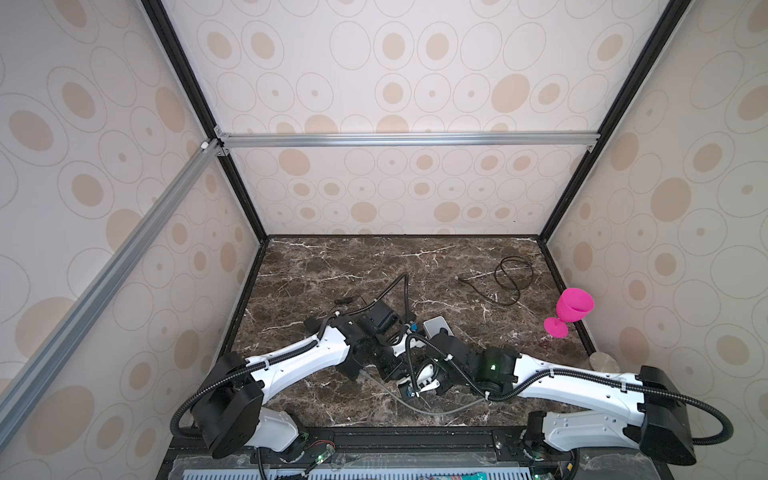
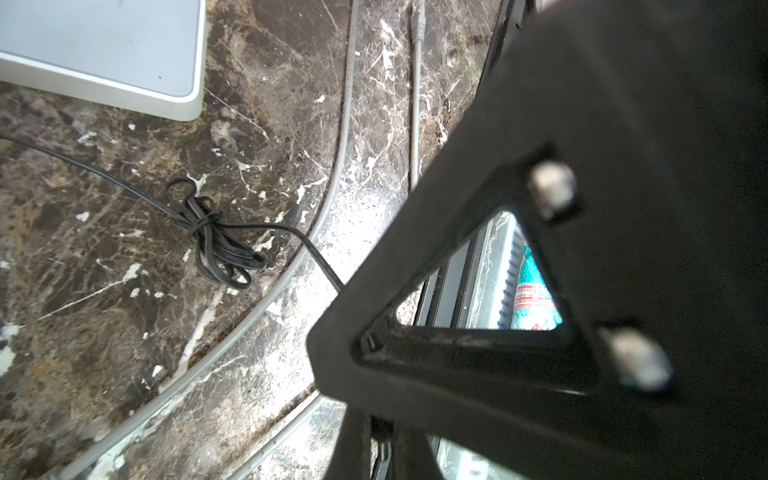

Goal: Insert the plug into the switch port

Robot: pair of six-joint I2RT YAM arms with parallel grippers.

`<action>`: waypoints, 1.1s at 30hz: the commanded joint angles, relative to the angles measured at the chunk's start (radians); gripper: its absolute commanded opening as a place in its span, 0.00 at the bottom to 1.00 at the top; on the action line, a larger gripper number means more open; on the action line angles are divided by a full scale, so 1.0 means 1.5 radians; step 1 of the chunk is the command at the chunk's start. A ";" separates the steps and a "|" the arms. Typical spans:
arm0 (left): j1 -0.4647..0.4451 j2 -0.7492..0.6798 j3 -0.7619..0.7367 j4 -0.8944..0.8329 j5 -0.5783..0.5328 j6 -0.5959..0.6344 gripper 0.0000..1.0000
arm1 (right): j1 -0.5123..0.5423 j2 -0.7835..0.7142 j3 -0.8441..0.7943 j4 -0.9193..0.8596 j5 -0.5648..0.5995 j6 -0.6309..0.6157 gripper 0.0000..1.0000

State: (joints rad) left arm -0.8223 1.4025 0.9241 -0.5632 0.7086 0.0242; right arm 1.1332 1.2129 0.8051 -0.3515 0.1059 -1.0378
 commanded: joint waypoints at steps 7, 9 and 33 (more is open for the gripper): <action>-0.007 0.003 0.016 -0.016 0.004 0.026 0.00 | 0.005 0.001 0.018 -0.002 -0.030 -0.020 0.18; -0.007 0.004 0.018 -0.017 0.005 0.027 0.00 | 0.005 0.002 0.017 -0.004 -0.031 -0.020 0.17; 0.345 -0.351 -0.082 0.156 -0.067 -0.240 0.98 | -0.045 -0.170 -0.083 0.082 -0.015 0.353 0.00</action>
State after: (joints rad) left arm -0.3134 0.8532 0.8284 -0.3367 0.5900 -0.2665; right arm 1.0801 1.0061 0.7074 -0.2806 0.1188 -0.6544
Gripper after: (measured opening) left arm 0.981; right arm 0.074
